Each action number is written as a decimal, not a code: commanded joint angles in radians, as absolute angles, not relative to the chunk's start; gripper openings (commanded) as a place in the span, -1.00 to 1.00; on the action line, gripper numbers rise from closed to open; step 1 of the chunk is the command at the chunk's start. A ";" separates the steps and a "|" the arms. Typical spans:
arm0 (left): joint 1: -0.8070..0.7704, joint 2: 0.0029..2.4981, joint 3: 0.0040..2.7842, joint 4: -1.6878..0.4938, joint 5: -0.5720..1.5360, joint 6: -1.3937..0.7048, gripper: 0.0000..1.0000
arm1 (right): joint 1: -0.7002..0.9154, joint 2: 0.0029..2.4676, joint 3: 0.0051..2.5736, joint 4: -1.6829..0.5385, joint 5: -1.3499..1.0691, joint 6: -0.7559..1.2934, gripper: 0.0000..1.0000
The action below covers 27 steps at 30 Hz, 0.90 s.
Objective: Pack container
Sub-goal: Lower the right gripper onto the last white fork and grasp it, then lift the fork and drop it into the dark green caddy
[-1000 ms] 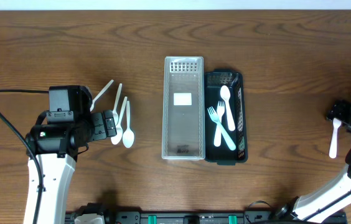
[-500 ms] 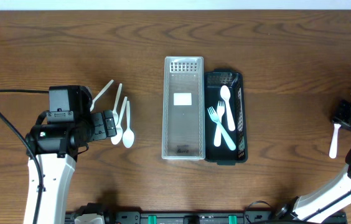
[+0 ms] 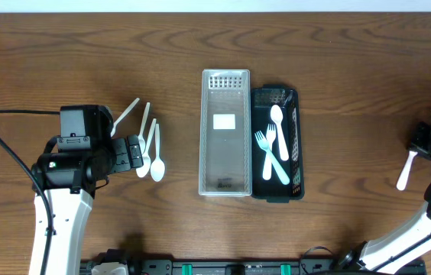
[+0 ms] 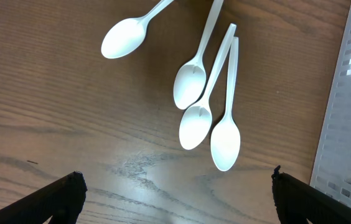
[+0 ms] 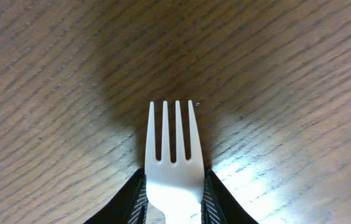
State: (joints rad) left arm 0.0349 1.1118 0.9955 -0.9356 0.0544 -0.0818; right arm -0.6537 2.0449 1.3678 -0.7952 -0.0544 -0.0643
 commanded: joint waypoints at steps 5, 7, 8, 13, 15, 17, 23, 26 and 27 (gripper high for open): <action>0.038 1.117 1.007 -0.937 0.064 -0.088 0.95 | -0.617 1.997 1.408 -0.849 -0.095 0.031 -0.66; 0.038 1.117 1.007 -0.937 0.064 -0.088 0.95 | -0.590 1.946 1.420 -0.856 -0.095 0.045 -0.66; 0.038 1.117 1.007 -0.937 0.064 -0.088 0.95 | -0.570 1.913 1.427 -0.859 -0.095 0.055 -0.66; 0.038 1.117 1.007 -0.937 0.064 -0.088 0.95 | -0.406 1.703 1.471 -0.905 -0.109 0.086 -0.80; 0.038 1.117 1.007 -0.937 0.064 -0.088 0.95 | -0.307 1.622 1.485 -0.926 -0.109 0.091 -0.81; 0.038 1.117 1.007 -0.937 0.064 -0.088 0.95 | -0.199 1.554 1.488 -0.939 -0.102 0.106 -0.81; 0.038 1.117 1.007 -0.938 0.064 -0.088 0.95 | 0.096 1.496 1.487 -0.978 -0.101 0.221 -0.87; 0.038 1.117 1.007 -0.938 0.064 -0.088 0.95 | 0.194 1.526 1.484 -0.985 -0.088 0.266 -0.89; 0.038 1.117 1.007 -0.938 0.064 -0.088 0.95 | 0.225 1.542 1.484 -0.988 -0.079 0.278 -0.90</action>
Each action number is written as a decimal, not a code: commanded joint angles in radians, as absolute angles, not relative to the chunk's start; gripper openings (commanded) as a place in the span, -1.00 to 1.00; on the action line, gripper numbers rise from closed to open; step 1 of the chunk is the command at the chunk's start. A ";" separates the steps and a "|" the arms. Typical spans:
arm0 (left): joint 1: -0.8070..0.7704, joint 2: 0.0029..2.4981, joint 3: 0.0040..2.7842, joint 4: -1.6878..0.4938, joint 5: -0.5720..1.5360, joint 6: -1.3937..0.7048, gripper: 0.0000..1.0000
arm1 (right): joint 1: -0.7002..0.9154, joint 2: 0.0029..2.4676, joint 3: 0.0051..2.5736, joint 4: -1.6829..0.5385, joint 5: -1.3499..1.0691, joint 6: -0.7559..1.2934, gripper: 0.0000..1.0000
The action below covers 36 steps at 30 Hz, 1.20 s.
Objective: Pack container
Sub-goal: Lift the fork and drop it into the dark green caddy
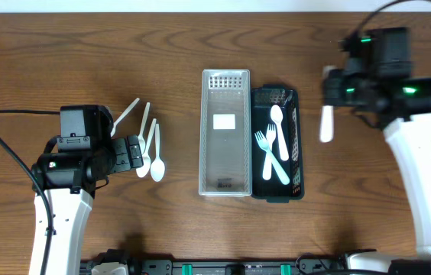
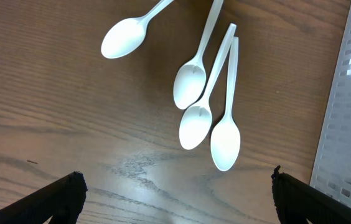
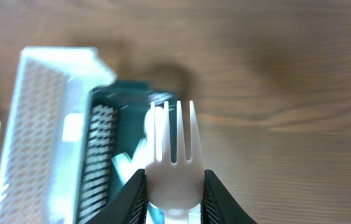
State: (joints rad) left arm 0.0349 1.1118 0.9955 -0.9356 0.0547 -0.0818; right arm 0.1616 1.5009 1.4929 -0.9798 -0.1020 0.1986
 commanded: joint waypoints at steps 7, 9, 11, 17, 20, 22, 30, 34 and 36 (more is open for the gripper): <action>0.038 1.117 1.007 -0.938 0.064 -0.088 0.95 | 0.348 1.718 1.483 -1.004 -0.077 0.284 -0.91; 0.038 1.117 1.007 -0.938 0.064 -0.088 0.95 | 0.362 1.774 1.483 -1.006 -0.075 0.284 -0.95; 0.038 1.117 1.007 -0.938 0.064 -0.088 0.95 | 0.369 1.824 1.483 -1.005 -0.075 0.285 -0.97; 0.038 1.117 1.007 -0.938 0.064 -0.088 0.95 | 0.372 1.892 1.483 -1.002 -0.075 0.284 -0.64; 0.038 1.117 1.007 -0.938 0.064 -0.088 0.95 | 0.371 1.887 1.485 -0.992 -0.075 0.278 -0.41; 0.038 1.117 1.007 -0.938 0.064 -0.088 0.95 | 0.371 1.881 1.485 -0.983 -0.075 0.272 -0.18; 0.038 1.116 1.007 -0.939 0.064 -0.088 0.96 | 0.345 1.797 1.539 -0.973 -0.056 0.226 0.25; 0.038 1.110 1.022 -0.963 0.064 -0.080 0.96 | 0.307 1.710 1.627 -1.003 -0.013 0.193 0.79; 0.038 1.111 1.061 -0.997 0.064 -0.027 0.96 | 0.272 1.658 1.663 -1.018 -0.010 0.161 0.99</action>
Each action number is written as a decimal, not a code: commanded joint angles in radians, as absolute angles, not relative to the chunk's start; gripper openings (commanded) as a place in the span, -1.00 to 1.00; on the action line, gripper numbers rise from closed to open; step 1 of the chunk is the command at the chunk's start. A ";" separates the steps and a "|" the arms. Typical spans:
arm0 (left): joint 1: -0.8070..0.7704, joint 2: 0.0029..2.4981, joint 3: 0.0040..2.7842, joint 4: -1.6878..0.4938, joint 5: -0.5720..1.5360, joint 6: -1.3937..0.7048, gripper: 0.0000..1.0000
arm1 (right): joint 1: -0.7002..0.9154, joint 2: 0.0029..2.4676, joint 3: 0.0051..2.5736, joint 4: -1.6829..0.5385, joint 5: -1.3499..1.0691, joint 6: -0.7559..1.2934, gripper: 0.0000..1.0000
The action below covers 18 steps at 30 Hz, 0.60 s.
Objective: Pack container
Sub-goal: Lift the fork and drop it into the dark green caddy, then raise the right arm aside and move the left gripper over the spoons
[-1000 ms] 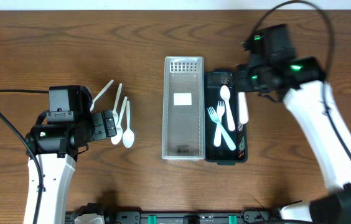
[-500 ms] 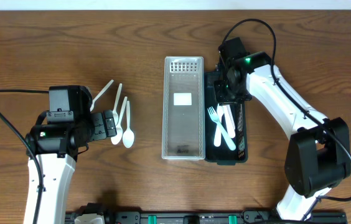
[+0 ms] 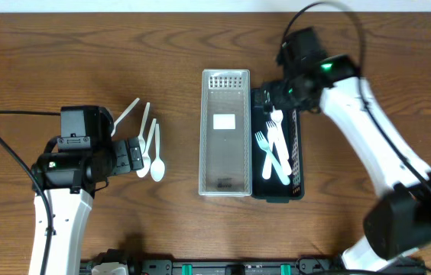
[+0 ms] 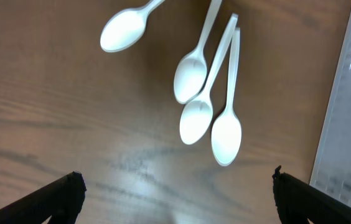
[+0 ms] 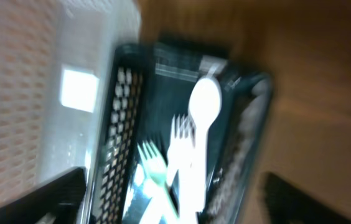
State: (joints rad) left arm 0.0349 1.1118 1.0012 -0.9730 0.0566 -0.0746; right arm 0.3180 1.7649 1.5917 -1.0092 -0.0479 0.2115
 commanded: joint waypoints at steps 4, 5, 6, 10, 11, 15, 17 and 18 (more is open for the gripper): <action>0.038 1.168 1.223 -1.058 0.027 0.076 0.96 | 0.176 1.572 1.673 -1.052 -0.004 0.149 0.99; 0.039 1.197 1.277 -1.072 0.011 0.099 0.96 | 0.148 1.558 1.673 -1.073 -0.004 0.149 0.98; 0.041 1.237 1.344 -1.088 0.008 0.132 0.96 | 0.124 1.550 1.673 -1.094 -0.004 0.149 0.99; 0.057 1.408 1.581 -1.137 0.008 0.245 0.96 | 0.054 1.549 1.671 -1.191 -0.004 0.149 0.98; 0.067 1.465 1.643 -1.145 0.008 0.263 0.96 | 0.041 1.551 1.668 -1.213 -0.004 0.147 0.99; 0.096 1.621 1.753 -1.147 0.008 0.334 0.96 | 0.010 1.552 1.647 -1.235 -0.003 0.139 0.98; 0.108 1.681 1.754 -1.131 0.008 0.379 0.96 | 0.003 1.552 1.637 -1.235 -0.003 0.136 0.99; 0.113 1.712 1.753 -1.129 0.008 0.397 0.96 | 0.001 1.552 1.634 -1.234 -0.003 0.135 0.98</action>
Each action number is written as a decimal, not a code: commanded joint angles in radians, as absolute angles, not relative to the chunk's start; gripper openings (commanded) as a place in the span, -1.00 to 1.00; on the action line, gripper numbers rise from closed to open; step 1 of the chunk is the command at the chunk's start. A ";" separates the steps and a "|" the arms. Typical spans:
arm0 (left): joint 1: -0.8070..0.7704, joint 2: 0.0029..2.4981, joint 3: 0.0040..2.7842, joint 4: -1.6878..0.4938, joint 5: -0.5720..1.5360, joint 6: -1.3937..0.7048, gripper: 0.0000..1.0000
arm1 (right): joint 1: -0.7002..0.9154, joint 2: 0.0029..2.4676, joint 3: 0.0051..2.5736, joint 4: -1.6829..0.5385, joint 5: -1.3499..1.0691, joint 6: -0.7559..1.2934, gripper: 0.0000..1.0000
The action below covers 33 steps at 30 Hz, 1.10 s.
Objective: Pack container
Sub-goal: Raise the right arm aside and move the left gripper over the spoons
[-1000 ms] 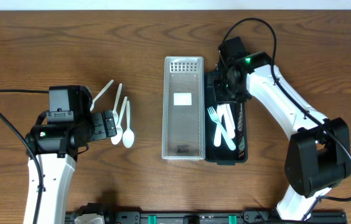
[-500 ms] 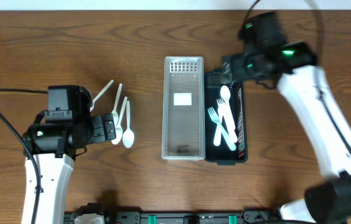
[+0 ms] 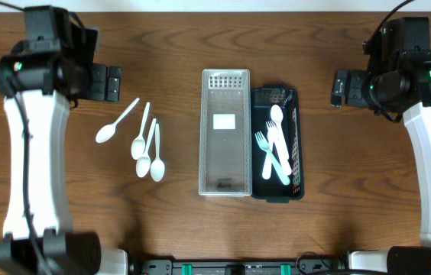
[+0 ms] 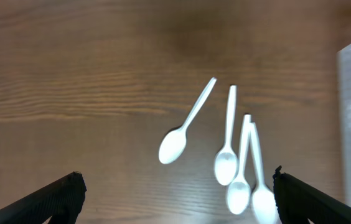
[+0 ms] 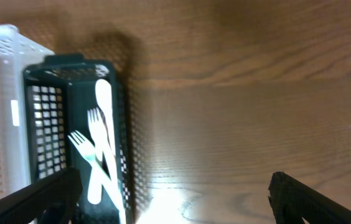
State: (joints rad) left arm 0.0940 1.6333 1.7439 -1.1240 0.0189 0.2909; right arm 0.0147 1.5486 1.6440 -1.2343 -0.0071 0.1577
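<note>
A black mesh basket (image 3: 296, 153) right of centre holds several white plastic forks (image 3: 264, 145) and a spoon (image 3: 276, 116); the right wrist view shows that basket (image 5: 70, 65) too. Beside it stands a white mesh basket (image 3: 225, 164) with nothing but a label in it. Several white spoons (image 3: 147, 143) lie loose on the wood to the left, and they show as the same spoons (image 4: 226, 149) in the left wrist view. My left gripper (image 3: 108, 82) hangs open, high at the back left. My right gripper (image 3: 338, 89) is open and empty, right of the black basket.
The brown wooden table (image 3: 353, 191) carries everything. In the left wrist view the white basket's edge shows at the far right. Both white arms reach in from the table's left and right sides.
My left gripper was low over the spoons; it is now high at the back left. My right gripper was open over the black basket; it now hangs to the basket's right, still open.
My right gripper was shut on a white fork at the table's right edge, then held it in the air right of the black basket. Later it was open over that basket, with one more fork inside. Now both grippers stand back, open and empty.
</note>
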 commanded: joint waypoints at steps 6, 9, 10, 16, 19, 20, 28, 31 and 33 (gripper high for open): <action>0.133 1.898 1.741 -1.116 0.012 0.408 0.96 | -0.002 1.552 1.632 -1.234 0.065 0.134 0.99; 0.133 1.969 1.724 -1.089 0.012 0.407 0.96 | -0.009 1.552 1.632 -1.234 0.079 0.134 0.99; 0.133 1.996 1.719 -1.077 0.012 0.408 0.96 | -0.015 1.552 1.632 -1.234 0.078 0.134 0.98; 0.134 2.112 1.718 -1.054 0.012 0.427 0.96 | -0.053 1.552 1.632 -1.235 0.078 0.134 0.99; 0.137 2.149 1.718 -1.049 0.011 0.453 0.96 | -0.070 1.552 1.629 -1.235 0.078 0.138 0.99; 0.140 2.157 1.718 -1.046 0.011 0.456 0.96 | -0.075 1.552 1.626 -1.235 0.078 0.138 0.99; 0.195 2.204 1.718 -1.026 0.023 0.456 0.96 | -0.093 1.554 1.607 -1.223 0.078 0.138 0.98; 0.212 2.218 1.718 -1.026 0.058 0.456 0.97 | -0.093 1.557 1.607 -1.219 0.078 0.138 0.99; 0.213 2.230 1.717 -1.026 0.064 0.456 0.97 | -0.093 1.557 1.607 -1.219 0.078 0.138 0.99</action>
State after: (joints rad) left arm 0.2085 2.2028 1.7260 -1.0225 0.0349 0.4458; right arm -0.0841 1.5490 1.6146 -1.2201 0.0685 0.1478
